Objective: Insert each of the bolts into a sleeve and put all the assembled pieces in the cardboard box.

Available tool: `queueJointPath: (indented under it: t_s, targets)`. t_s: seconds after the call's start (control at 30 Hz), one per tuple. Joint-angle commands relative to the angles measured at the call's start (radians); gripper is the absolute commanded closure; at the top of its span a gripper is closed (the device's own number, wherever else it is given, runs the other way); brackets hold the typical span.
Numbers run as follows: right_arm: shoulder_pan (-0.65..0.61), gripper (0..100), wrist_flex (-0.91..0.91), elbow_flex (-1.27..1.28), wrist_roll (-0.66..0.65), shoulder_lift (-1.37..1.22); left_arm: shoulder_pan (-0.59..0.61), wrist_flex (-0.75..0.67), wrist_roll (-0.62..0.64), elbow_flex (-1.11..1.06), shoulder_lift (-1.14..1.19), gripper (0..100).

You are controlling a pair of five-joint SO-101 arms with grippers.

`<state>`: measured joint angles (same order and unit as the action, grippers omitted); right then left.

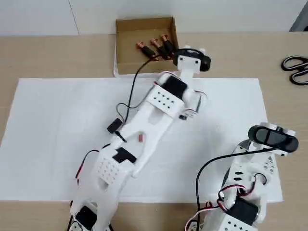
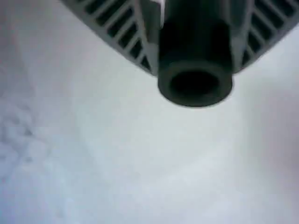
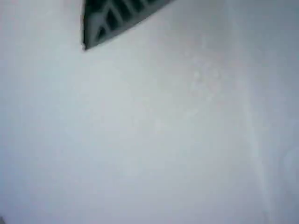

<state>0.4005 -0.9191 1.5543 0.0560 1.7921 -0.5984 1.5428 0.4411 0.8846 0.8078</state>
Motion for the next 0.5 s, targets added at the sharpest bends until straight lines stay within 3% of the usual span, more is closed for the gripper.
queueJointPath:
  t_s: [0.0,0.27,0.47]
  targets:
    - [0.010,86.2,-0.004,-0.009,-0.012,0.019,-0.028,0.034,0.041,0.119,0.028,100]
    - [0.010,86.2,-0.005,-0.008,-0.012,0.019,-0.041,0.040,0.164,0.191,0.124,99]
    - [0.010,86.2,-0.005,-0.008,-0.014,0.018,-0.041,0.035,0.184,0.196,0.158,94]
